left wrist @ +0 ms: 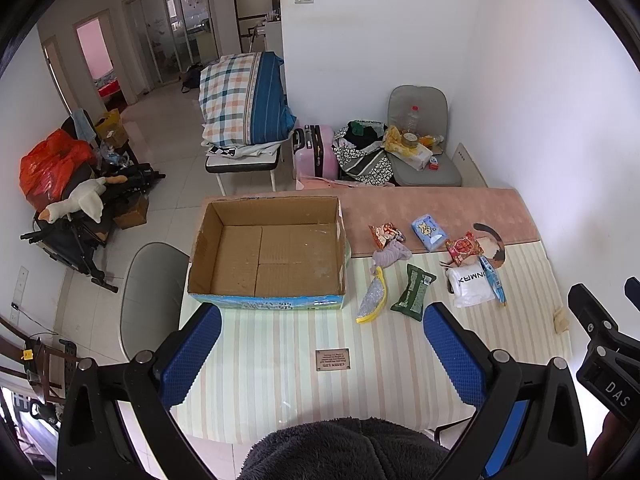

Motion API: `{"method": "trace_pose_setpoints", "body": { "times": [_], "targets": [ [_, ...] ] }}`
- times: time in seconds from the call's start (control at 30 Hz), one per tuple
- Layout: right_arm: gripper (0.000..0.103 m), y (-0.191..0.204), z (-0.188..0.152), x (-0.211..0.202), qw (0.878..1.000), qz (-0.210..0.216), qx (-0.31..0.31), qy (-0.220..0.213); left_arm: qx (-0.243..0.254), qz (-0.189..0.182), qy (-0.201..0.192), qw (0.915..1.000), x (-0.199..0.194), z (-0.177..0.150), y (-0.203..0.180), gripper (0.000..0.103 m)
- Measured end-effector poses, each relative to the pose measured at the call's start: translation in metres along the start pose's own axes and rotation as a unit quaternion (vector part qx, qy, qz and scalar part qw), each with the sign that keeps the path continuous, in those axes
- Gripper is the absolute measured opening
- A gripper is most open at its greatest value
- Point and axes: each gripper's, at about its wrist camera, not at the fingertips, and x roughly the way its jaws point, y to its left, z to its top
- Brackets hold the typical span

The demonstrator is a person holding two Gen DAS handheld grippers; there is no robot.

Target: Organize soft objects

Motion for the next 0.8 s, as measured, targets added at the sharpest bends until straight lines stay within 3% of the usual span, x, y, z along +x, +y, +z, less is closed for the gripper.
{"method": "trace_pose_setpoints", "body": {
  "times": [0.8],
  "targets": [
    [0.103,-0.0008,0.0009,-0.0035,1.0,0.003,0.002,-0.009,0.002,0.003,-0.003,1.0,-0.0028,0.0023,0.0024,0.103]
  ]
}}
